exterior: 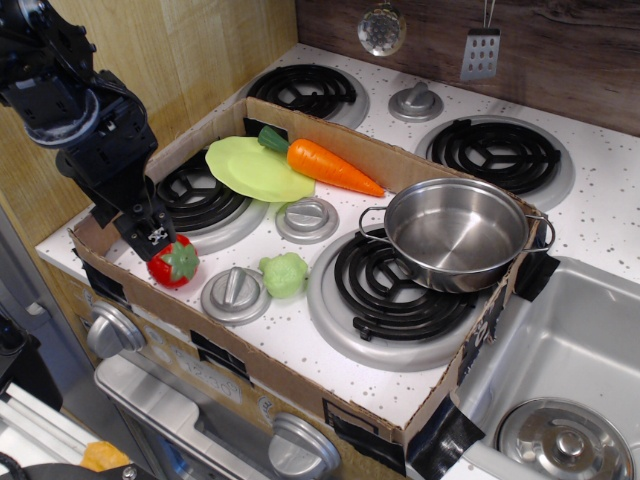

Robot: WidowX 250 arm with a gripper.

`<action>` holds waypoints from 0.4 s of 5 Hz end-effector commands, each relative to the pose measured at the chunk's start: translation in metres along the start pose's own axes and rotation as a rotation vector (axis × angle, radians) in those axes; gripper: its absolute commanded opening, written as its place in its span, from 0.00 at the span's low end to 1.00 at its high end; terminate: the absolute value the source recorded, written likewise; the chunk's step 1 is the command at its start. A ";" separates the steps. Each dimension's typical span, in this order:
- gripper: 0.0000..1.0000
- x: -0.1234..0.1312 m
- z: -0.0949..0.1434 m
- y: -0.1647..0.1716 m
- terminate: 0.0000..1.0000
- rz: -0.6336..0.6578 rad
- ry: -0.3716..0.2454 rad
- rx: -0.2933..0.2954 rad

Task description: Take carrot off plate

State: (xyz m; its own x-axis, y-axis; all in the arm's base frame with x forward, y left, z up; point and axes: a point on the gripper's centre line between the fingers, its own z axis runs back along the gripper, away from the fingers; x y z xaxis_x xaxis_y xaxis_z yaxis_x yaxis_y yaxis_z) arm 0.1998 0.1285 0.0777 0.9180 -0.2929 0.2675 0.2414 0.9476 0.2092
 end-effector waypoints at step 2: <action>1.00 0.011 0.005 0.005 0.00 -0.010 0.045 -0.016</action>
State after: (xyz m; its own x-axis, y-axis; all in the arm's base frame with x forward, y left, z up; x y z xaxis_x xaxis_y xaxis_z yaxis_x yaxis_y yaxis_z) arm 0.2059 0.1249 0.0795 0.9326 -0.3004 0.1999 0.2691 0.9481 0.1695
